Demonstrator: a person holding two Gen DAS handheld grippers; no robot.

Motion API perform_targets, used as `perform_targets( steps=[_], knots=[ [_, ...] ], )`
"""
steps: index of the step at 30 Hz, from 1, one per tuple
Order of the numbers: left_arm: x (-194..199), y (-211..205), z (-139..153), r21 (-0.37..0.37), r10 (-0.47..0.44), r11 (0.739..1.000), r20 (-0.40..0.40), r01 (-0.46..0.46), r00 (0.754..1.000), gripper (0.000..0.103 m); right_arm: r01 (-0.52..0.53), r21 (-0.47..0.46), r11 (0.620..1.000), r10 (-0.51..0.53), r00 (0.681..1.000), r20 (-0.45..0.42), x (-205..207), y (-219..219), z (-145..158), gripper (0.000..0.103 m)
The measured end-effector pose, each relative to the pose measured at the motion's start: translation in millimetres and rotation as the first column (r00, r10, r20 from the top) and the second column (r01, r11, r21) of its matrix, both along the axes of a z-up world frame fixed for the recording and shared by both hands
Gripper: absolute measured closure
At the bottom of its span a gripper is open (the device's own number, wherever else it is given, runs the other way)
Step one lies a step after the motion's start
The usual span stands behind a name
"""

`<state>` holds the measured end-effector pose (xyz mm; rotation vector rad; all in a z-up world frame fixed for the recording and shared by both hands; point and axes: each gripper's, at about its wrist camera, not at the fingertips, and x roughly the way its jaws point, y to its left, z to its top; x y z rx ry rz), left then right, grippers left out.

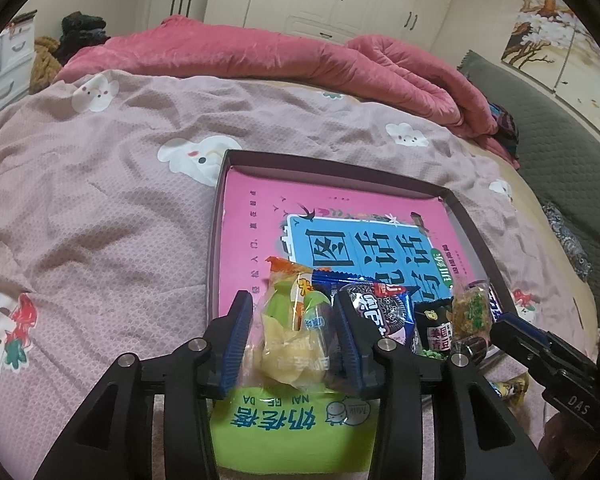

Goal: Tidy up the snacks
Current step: 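Lower both snacks into the tray and open both tools, then withdraw both tools toward the round milk-tablet pack and yellow stick snack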

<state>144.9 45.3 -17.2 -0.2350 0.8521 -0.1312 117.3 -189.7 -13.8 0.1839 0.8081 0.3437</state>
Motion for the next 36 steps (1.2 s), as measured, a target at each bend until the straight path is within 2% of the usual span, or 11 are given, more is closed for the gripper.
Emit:
perform_targets(
  steps=[6, 8, 10, 30, 33, 36],
  knots=[
    [-0.2, 0.2, 1.0, 0.003, 0.001, 1.0, -0.001, -0.001, 1.0, 0.056, -0.008, -0.002, 1.0, 0.008, 1.0, 0.002, -1.3, 1.8, 1.2, 0.06],
    [-0.5, 0.6, 1.7, 0.0, 0.0, 1.0, -0.003, 0.0, 1.0, 0.053, -0.008, -0.002, 1.0, 0.008, 1.0, 0.002, -1.8, 1.5, 1.5, 0.059],
    [-0.3, 0.8, 2.0, -0.002, -0.001, 1.0, -0.009, 0.001, 1.0, 0.045, -0.007, -0.001, 1.0, 0.007, 1.0, 0.001, -1.8, 1.0, 1.8, 0.059],
    [-5.7, 3.4, 14.3, 0.002, 0.014, 1.0, 0.007, -0.014, 1.0, 0.043, -0.003, 0.008, 1.0, 0.003, 1.0, 0.011, -6.6, -3.4, 7.9, 0.056],
    [-8.1, 3.6, 18.9, 0.006, 0.018, 1.0, 0.015, -0.018, 1.0, 0.033, -0.001, 0.009, 1.0, 0.001, 1.0, 0.016, -7.5, -4.4, 10.0, 0.056],
    [-10.4, 4.0, 23.9, 0.008, 0.019, 1.0, 0.025, -0.02, 0.999, 0.033, 0.003, 0.005, 1.0, -0.003, 1.0, 0.026, -9.5, -5.4, 12.9, 0.051]
  ],
)
